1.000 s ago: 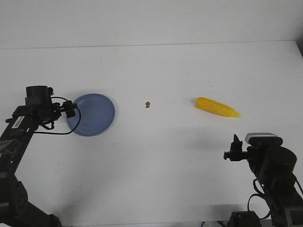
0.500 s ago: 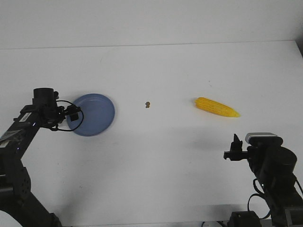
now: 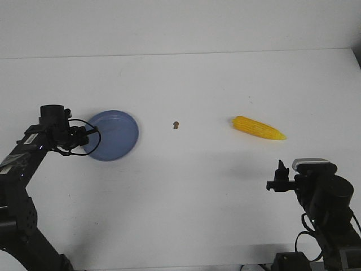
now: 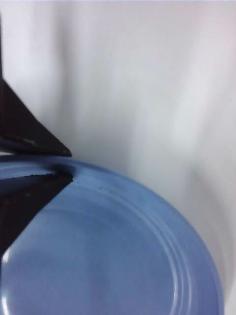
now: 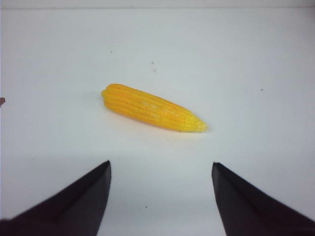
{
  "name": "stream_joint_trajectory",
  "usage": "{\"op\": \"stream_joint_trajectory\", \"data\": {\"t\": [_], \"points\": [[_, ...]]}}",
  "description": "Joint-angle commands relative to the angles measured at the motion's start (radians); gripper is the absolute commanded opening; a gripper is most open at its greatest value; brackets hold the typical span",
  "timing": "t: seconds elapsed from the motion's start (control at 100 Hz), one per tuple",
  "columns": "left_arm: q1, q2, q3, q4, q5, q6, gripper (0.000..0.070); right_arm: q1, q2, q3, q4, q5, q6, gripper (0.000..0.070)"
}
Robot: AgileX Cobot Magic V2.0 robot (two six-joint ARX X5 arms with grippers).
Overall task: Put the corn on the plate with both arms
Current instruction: 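Push the blue plate with the left gripper toward the table center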
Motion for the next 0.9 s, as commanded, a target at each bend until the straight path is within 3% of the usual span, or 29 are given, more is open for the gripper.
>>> {"op": "stream_joint_trajectory", "data": {"t": [0.0,0.25,0.37,0.6,0.89], "points": [[0.0,0.024,0.011,-0.011,0.022,0.007,0.0006,0.001,0.003,0.018,0.011,-0.001,0.018,0.0434],[-0.018,-0.092,0.011,-0.048,0.163,0.007,0.0006,0.001,0.003,0.018,0.011,-0.001,0.018,0.0434],[-0.058,-0.175,0.011,-0.063,0.192,0.002,0.0006,0.001,0.004,0.018,0.015,-0.001,0.018,0.0434],[-0.213,-0.237,-0.006,-0.074,0.271,-0.019,0.0005,0.001,0.004,0.018,0.029,-0.002,0.018,0.0434],[-0.433,-0.237,-0.138,0.008,0.273,-0.039,0.0005,0.001,0.004,0.018,0.029,-0.002,0.018,0.0434]]}}
